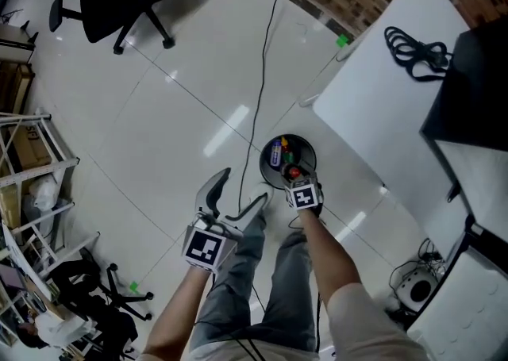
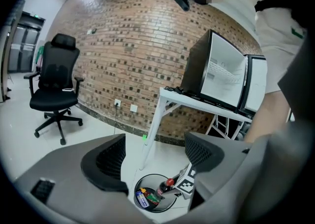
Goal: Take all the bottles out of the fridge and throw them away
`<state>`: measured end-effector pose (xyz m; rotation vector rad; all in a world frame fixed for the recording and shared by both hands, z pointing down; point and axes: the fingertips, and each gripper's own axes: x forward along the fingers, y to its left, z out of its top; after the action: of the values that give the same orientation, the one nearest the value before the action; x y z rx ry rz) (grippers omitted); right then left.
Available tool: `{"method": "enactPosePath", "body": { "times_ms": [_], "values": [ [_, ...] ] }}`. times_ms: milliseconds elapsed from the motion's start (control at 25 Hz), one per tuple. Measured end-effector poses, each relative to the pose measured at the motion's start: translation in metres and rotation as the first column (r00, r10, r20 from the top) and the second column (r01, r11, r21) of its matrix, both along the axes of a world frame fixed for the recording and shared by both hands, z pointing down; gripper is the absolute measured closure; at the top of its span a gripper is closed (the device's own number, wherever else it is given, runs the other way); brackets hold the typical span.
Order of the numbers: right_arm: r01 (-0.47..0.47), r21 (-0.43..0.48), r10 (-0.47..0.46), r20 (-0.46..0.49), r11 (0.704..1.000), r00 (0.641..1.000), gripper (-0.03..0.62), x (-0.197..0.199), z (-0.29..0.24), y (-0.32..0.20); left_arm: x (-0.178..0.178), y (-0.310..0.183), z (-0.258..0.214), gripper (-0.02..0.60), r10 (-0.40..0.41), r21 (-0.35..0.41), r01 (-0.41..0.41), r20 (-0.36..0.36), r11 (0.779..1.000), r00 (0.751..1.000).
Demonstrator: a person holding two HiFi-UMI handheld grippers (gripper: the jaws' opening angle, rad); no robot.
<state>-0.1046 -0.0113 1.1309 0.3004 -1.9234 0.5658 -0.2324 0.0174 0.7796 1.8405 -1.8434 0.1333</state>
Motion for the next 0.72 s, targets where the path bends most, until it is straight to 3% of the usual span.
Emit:
{"method": "enactPosePath", "body": {
  "times_ms": [400,720],
  "values": [
    [-0.040,0.004,0.040,-0.022,0.999,0.999,0.286,0.004,0.014,-0.009,0.003,-0.002,0.015,0.216,0.017,0.002,-0.017,0.000,1.000,1.000],
    [-0.084,-0.042,0.085,0.033,0.996,0.996,0.307,-0.010,0.014,-0.003,0.004,-0.006,0.014,0.216,0.022,-0.008,-0.021,0.003,1.000,1.000]
  ]
}}
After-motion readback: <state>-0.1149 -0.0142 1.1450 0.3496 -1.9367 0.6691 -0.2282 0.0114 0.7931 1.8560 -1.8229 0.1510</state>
